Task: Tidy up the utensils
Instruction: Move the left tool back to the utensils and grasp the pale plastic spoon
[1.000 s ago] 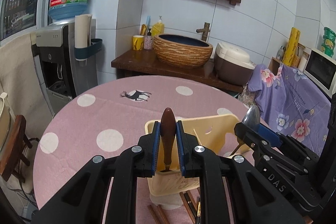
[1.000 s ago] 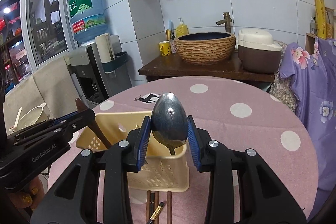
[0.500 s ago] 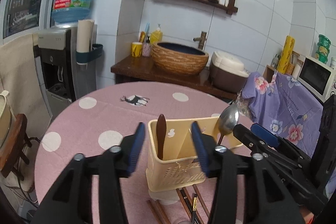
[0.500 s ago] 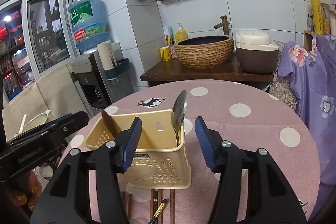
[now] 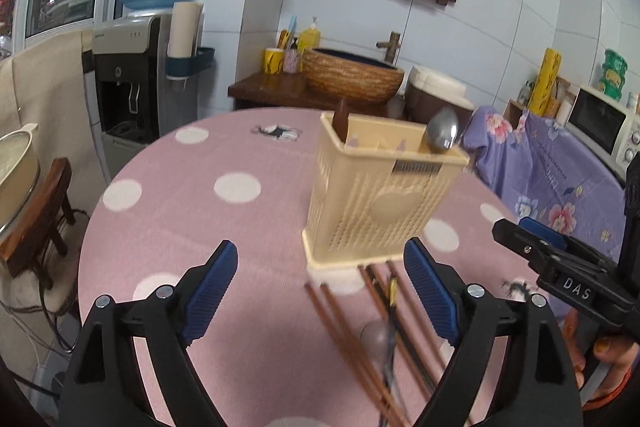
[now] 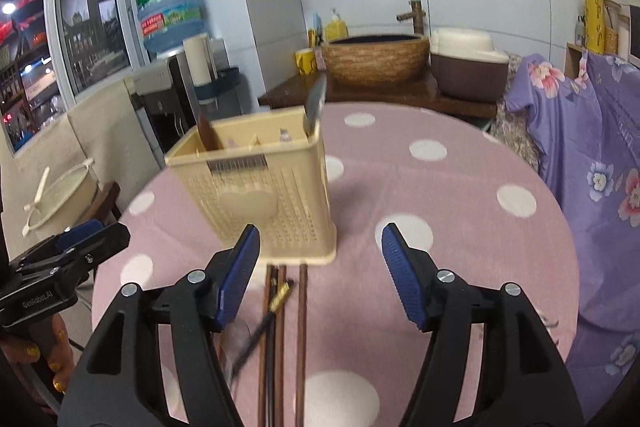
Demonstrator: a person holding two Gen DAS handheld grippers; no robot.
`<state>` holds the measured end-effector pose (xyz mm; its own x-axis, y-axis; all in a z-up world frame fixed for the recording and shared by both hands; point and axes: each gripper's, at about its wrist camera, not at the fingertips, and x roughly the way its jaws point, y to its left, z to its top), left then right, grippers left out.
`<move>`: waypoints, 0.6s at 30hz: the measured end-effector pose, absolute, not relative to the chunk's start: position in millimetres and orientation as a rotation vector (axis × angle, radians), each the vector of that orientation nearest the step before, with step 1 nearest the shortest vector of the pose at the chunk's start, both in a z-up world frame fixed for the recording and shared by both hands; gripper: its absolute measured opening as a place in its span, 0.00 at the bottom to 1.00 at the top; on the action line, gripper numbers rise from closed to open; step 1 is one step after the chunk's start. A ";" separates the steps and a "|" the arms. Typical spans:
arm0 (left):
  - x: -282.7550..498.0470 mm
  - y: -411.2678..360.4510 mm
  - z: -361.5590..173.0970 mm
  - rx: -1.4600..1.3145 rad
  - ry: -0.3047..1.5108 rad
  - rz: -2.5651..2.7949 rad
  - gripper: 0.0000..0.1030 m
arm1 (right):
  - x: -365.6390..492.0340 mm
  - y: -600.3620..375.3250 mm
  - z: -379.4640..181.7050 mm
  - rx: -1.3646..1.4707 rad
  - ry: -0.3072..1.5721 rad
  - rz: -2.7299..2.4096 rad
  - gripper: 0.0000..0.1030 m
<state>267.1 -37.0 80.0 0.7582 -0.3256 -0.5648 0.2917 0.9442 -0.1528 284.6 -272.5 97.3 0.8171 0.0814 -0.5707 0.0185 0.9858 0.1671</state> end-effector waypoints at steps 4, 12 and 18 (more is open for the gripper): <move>254.7 -32.3 54.7 -0.028 0.666 -0.306 0.84 | 274.4 -273.5 65.9 0.172 0.697 0.022 0.64; 243.8 -30.9 15.2 -0.016 0.775 -0.329 0.69 | 263.7 -276.2 21.1 0.163 0.797 0.001 0.64; 244.2 -36.7 5.0 -0.028 0.817 -0.360 0.54 | 262.8 -271.7 8.3 0.158 0.837 0.021 0.62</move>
<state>244.2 -36.7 5.0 0.6270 -0.3247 -0.7081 0.3035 0.9390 -0.1618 262.8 -271.7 8.3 0.6700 0.0806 -0.7380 0.0436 0.9881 0.1475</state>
